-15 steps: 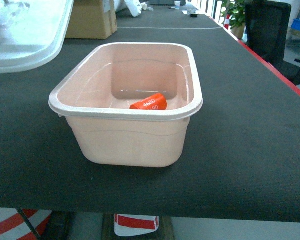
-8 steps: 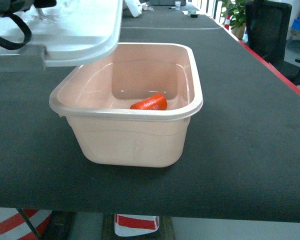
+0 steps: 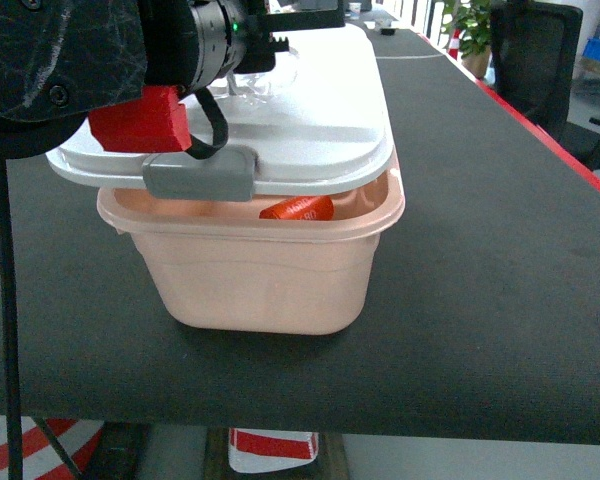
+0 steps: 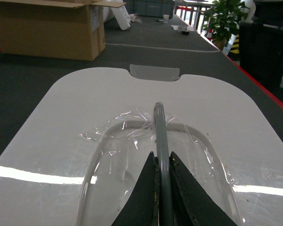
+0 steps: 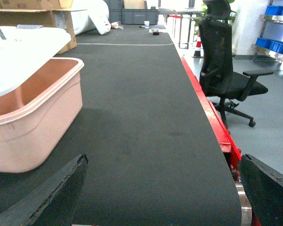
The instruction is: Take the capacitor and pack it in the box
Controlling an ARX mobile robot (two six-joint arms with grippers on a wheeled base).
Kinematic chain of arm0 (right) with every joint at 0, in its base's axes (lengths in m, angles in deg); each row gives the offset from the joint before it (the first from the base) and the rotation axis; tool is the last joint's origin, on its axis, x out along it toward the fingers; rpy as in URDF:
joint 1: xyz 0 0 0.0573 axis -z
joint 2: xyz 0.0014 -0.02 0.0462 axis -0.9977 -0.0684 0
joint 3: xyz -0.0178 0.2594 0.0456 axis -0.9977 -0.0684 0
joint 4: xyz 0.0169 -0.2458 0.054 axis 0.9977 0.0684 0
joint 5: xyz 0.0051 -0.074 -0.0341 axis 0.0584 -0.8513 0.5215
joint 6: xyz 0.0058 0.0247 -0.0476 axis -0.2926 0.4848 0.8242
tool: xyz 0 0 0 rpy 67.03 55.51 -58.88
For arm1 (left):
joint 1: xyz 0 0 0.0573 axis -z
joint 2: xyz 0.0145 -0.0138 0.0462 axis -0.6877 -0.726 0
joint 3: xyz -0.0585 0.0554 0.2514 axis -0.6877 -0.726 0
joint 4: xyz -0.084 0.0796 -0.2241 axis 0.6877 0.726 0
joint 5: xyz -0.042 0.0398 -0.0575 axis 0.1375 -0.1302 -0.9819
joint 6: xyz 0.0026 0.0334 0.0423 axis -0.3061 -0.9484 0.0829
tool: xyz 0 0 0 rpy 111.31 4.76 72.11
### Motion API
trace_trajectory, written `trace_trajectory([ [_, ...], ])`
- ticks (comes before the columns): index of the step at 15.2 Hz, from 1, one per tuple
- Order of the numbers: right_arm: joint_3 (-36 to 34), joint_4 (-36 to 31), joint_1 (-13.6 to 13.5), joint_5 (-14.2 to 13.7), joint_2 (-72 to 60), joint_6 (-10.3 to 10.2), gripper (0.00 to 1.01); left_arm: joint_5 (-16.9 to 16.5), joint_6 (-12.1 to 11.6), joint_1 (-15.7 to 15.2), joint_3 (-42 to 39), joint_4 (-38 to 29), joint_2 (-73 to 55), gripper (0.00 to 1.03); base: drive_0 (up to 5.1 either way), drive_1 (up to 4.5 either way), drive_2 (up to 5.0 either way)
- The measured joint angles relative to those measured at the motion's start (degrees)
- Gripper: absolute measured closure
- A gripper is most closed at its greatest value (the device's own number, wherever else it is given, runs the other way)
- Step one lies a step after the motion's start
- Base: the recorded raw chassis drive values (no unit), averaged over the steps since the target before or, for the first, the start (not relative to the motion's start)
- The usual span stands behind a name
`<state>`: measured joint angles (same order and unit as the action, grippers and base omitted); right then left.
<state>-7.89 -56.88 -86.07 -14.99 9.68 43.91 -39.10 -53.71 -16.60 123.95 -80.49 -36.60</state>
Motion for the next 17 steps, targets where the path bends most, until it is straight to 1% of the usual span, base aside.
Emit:
trace_trajectory([
  [4, 0.00, 0.00, 0.00, 0.00, 0.00, 0.00, 0.03, 0.90, 1.11, 1.51, 0.92, 0.22, -3.43, 1.01, 0.0, 0.00, 0.0],
  [9, 0.00, 0.00, 0.00, 0.00, 0.00, 0.00, 0.03, 1.44, 1.11, 1.31, 2.01, 0.55, -5.20, 1.01, 0.0, 0.00, 0.0],
  [12, 0.00, 0.02, 0.00, 0.00, 0.00, 0.00, 0.03, 0.48, 1.09, 1.18, 2.45, 0.70, -5.70, 1.01, 0.0, 0.00, 0.0],
  [13, 0.00, 0.00, 0.00, 0.00, 0.00, 0.02, 0.03, 0.13, 1.09, 1.11, 2.49, -0.09, -6.05, 0.78, 0.0, 0.00, 0.0],
  [15, 0.00, 0.00, 0.00, 0.00, 0.00, 0.00, 0.03, 0.35, 0.90, 0.63, 2.49, -2.60, -6.05, 0.51, 0.0, 0.00, 0.0],
  [17, 0.00, 0.02, 0.00, 0.00, 0.00, 0.00, 0.03, 0.35, 0.46, -0.24, 2.49, -6.69, -5.86, 0.24, 0.0, 0.00, 0.0],
])
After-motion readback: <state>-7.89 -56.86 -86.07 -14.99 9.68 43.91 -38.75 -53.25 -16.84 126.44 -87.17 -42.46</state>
